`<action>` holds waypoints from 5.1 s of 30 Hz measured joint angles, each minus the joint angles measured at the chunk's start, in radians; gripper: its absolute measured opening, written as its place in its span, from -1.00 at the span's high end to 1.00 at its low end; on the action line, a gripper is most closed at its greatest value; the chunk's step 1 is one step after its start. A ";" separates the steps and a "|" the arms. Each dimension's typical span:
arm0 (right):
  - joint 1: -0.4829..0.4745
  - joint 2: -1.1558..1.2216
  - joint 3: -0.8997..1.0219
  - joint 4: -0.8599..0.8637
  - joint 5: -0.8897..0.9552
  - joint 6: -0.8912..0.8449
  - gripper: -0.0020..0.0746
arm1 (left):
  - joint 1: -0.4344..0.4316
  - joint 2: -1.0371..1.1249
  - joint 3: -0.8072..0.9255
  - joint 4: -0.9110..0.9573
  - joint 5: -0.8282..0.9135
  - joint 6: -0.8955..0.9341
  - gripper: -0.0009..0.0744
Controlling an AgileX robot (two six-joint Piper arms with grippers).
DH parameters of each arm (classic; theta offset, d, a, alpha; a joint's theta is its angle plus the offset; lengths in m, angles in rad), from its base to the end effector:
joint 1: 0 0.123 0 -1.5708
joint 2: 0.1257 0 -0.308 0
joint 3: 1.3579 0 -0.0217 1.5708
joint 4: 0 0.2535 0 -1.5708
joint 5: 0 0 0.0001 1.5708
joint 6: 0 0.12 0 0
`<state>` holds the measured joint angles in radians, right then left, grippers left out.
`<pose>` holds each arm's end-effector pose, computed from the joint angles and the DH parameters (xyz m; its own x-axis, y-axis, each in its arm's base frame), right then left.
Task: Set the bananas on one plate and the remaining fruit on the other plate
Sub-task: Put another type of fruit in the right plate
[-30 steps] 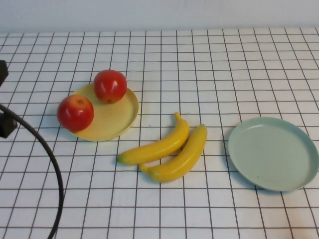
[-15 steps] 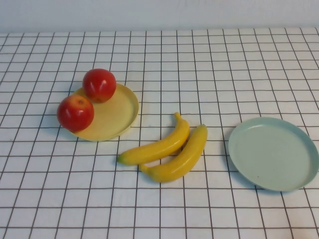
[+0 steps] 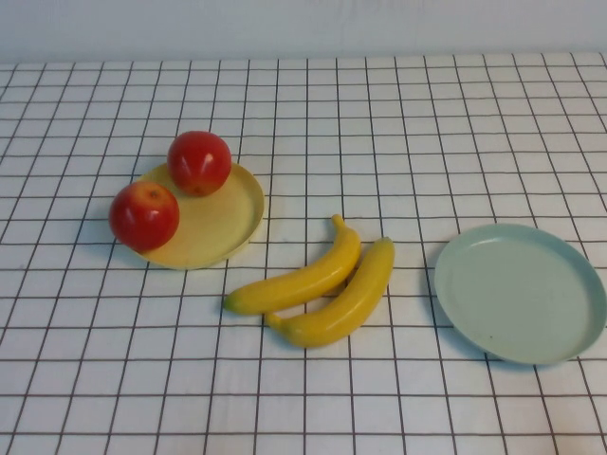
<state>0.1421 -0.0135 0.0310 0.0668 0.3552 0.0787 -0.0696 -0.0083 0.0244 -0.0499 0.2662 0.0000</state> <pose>0.0594 0.0113 0.1630 -0.2984 0.0996 -0.9492 -0.1228 0.9823 0.1416 0.0629 -0.0060 0.1754 -0.1968 -0.0345 -0.9798 0.0730 0.9961 -0.0498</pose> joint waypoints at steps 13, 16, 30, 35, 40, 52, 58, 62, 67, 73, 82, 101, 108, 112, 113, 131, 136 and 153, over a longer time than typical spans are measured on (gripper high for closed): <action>0.000 0.000 0.000 0.000 0.000 0.000 0.99 | 0.000 -0.001 0.000 0.000 0.109 0.000 0.98; 0.000 0.000 0.000 0.000 0.000 0.000 0.99 | 0.000 -0.001 0.000 0.000 0.109 0.000 0.99; 0.000 0.000 0.000 0.000 0.000 0.000 0.99 | 0.000 -0.001 0.000 0.000 0.109 0.000 0.98; 0.000 0.000 0.000 0.000 0.000 0.000 0.99 | 0.000 -0.001 0.000 0.000 0.109 0.000 0.98; 0.000 0.000 0.000 0.009 0.000 0.013 0.99 | 0.000 -0.001 0.000 0.000 0.109 0.000 0.99; 0.000 0.031 -0.413 0.046 0.187 0.019 0.99 | 0.000 -0.002 0.000 0.000 0.109 0.000 0.99; 0.000 0.053 -0.461 0.046 0.059 0.021 0.99 | 0.000 -0.002 0.000 0.000 0.109 0.000 0.99; 0.000 0.054 -0.463 0.048 0.056 0.021 0.99 | 0.000 -0.002 0.000 0.000 0.109 0.000 0.99; 0.000 0.055 -0.452 0.085 0.104 0.021 0.99 | 0.000 -0.002 0.000 0.000 0.109 0.000 0.99; 0.000 0.077 -0.427 0.207 0.090 0.021 0.86 | 0.000 -0.002 0.000 0.000 0.109 0.000 0.99; 0.000 0.435 -0.601 0.262 0.203 -0.086 -0.75 | 0.000 -0.002 0.000 0.000 0.109 0.000 0.99; 0.121 1.479 -1.376 0.477 0.842 -0.218 -0.85 | 0.000 -0.002 0.000 0.000 0.109 0.000 0.99; 0.310 1.696 -1.624 0.159 0.875 0.034 -0.85 | 0.000 -0.002 0.000 0.000 0.109 0.000 0.99; 0.348 1.805 -1.725 0.128 0.876 0.108 -0.85 | 0.000 -0.002 0.000 0.000 0.109 0.000 0.99; 0.350 1.828 -1.741 0.128 0.876 0.118 -0.85 | 0.000 -0.002 0.000 0.000 0.109 0.000 0.99; 0.425 2.093 -1.833 0.042 0.876 0.321 -0.85 | 0.000 -0.002 0.000 0.018 0.109 0.000 0.99; 0.431 2.132 -1.833 0.044 0.876 0.332 -0.85 | 0.000 -0.002 0.000 0.018 0.109 0.000 0.99; 0.431 2.187 -1.833 0.058 0.868 0.359 -0.30 | 0.000 -0.002 0.000 0.018 0.109 0.000 0.99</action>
<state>0.5732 2.1740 -1.8022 0.1252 1.2230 0.4372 -0.0696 -0.0106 0.0247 -0.0323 0.3748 0.0000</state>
